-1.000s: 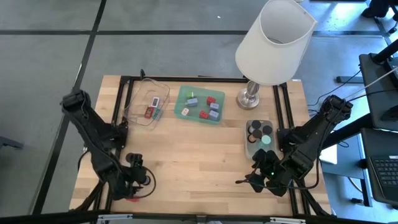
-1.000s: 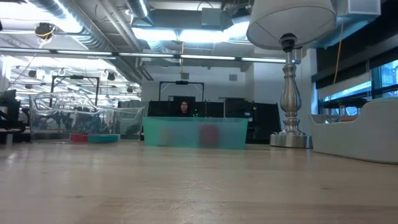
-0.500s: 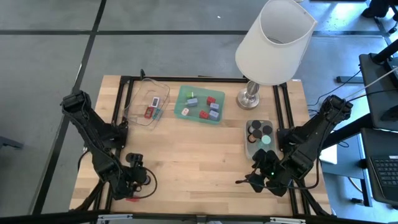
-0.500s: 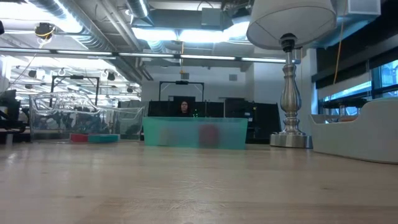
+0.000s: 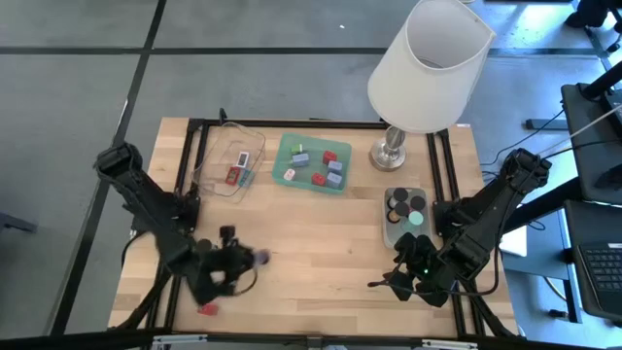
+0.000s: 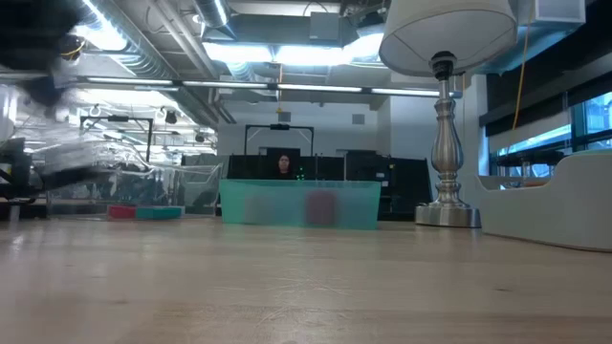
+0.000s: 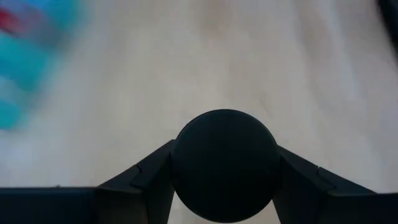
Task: Pick & Place Office items
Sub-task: Put the dark blue hourglass into the gray bin
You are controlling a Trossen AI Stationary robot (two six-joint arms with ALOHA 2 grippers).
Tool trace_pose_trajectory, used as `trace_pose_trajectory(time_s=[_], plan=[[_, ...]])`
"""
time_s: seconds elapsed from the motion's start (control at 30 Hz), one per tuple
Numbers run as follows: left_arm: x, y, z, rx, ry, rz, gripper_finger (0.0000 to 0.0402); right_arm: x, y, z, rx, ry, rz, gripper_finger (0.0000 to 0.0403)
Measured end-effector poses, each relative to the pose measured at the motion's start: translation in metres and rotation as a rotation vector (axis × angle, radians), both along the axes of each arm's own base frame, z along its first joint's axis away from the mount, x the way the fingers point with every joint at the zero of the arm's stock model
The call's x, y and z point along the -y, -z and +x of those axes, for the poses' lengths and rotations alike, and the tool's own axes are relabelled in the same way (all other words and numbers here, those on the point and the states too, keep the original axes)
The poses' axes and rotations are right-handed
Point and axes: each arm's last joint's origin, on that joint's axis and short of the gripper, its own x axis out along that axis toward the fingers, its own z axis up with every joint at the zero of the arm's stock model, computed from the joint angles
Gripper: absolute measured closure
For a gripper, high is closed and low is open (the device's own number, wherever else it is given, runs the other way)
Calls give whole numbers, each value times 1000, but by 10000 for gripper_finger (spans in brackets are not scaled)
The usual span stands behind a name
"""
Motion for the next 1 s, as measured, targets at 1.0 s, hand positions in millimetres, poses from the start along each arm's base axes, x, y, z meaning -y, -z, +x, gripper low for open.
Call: trace_pose_trajectory(time_s=[1.0], plan=[[-109,10,234,-145,-130,-96,192,0,0,0,8,3,-1,107]])
